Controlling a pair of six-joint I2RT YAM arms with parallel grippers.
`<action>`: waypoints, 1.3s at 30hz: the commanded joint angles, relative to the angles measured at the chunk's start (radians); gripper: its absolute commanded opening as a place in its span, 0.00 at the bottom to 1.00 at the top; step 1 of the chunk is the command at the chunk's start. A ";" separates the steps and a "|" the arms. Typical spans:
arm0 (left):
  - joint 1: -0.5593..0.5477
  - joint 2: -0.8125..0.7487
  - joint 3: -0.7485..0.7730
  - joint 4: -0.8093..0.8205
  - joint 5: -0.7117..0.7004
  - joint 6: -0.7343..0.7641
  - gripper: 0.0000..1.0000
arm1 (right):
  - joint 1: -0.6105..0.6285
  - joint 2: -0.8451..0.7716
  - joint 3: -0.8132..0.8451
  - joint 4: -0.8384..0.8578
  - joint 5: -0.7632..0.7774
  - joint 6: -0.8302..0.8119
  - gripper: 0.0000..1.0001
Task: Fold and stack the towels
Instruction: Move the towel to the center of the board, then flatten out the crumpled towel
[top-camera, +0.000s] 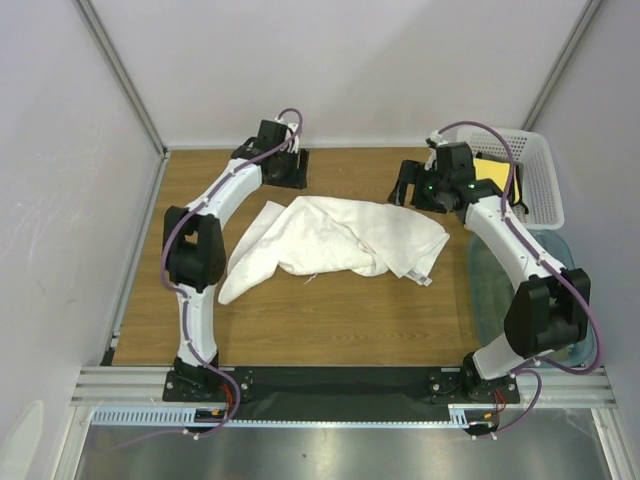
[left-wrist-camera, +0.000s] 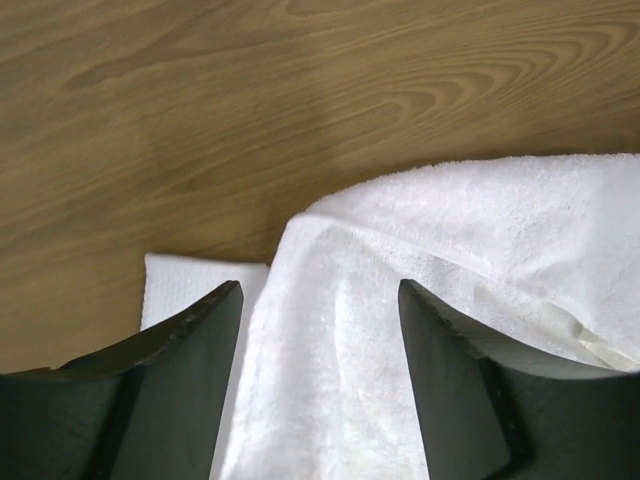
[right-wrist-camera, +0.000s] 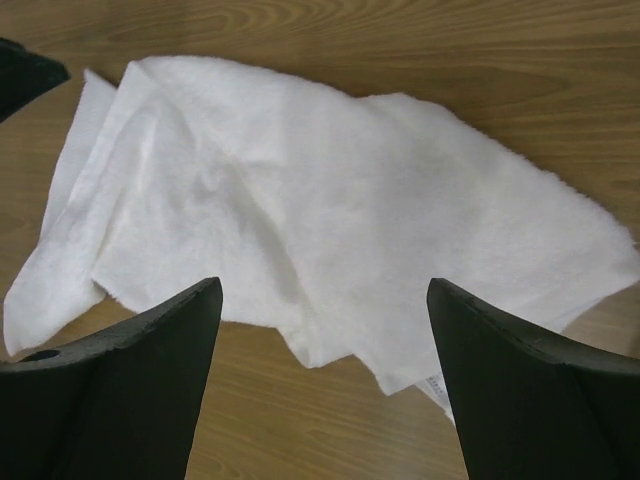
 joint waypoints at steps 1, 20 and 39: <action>-0.028 -0.154 -0.066 -0.015 -0.159 -0.110 0.71 | 0.082 -0.036 -0.050 0.026 0.080 0.034 0.89; -0.008 -1.172 -1.105 -0.038 -0.402 -0.876 0.85 | 0.090 -0.223 -0.538 0.168 0.081 0.456 0.69; 0.101 -1.260 -1.216 -0.138 -0.404 -0.965 0.89 | 0.092 -0.140 -0.659 0.374 0.094 0.559 0.46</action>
